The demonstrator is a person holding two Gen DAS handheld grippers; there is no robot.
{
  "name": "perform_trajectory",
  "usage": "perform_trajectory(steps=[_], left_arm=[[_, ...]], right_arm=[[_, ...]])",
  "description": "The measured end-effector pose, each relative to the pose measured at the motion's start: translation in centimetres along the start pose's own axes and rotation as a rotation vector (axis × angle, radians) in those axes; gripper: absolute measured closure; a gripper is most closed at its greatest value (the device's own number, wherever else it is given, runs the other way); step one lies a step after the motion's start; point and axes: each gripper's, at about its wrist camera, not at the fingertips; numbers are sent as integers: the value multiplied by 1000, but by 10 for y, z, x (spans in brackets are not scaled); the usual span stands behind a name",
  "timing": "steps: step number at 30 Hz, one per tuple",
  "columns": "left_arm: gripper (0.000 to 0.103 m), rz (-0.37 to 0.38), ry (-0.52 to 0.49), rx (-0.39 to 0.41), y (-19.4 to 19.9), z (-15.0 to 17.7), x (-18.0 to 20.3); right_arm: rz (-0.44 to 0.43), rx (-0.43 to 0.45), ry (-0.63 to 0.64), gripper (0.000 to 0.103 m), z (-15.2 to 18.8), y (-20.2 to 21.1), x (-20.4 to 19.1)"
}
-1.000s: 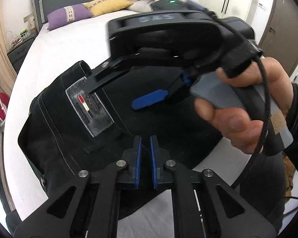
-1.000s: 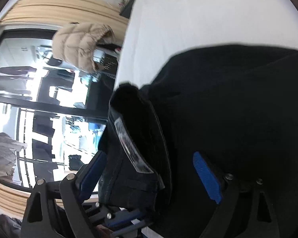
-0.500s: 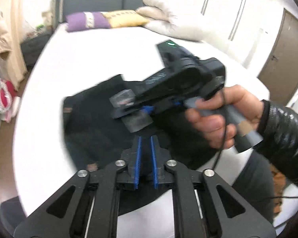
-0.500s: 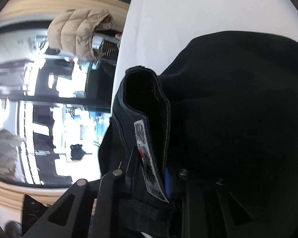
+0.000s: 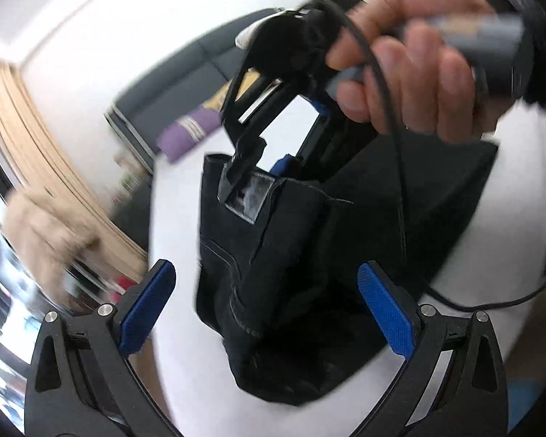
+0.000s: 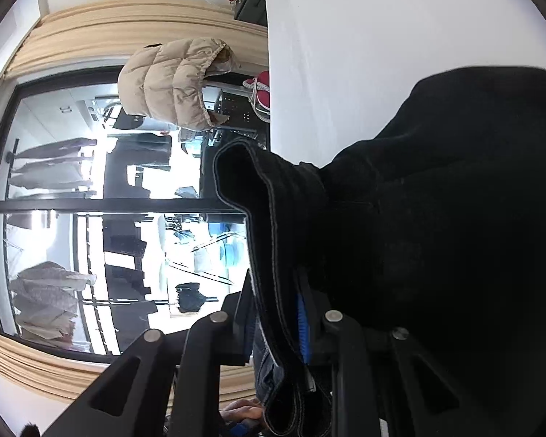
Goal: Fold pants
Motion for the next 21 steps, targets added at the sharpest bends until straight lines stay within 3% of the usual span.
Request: perform_trajectory(steps=[3, 4, 5, 7, 10, 21], left_arm=[[9, -33, -48, 14, -7, 10, 16], [28, -26, -50, 8, -10, 12, 17], [54, -17, -59, -5, -14, 15, 19], [73, -18, -65, -21, -19, 18, 18], [87, -9, -52, -19, -23, 18, 18], [95, 69, -67, 37, -6, -13, 19]], right_arm=[[-2, 5, -6, 82, 0, 1, 1], [-3, 6, -8, 82, 0, 2, 2], [-3, 5, -7, 82, -2, 2, 1], [2, 8, -7, 82, 0, 4, 2], [8, 19, -6, 82, 0, 6, 3], [49, 83, 93, 88, 6, 49, -12]])
Point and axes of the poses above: each gripper's, at about its wrist camera, not at the fingertips, and y roughly against the way its jaws point, x to its right, z to its underside, and after that the axes turned 14 degrees about -z, right-handed
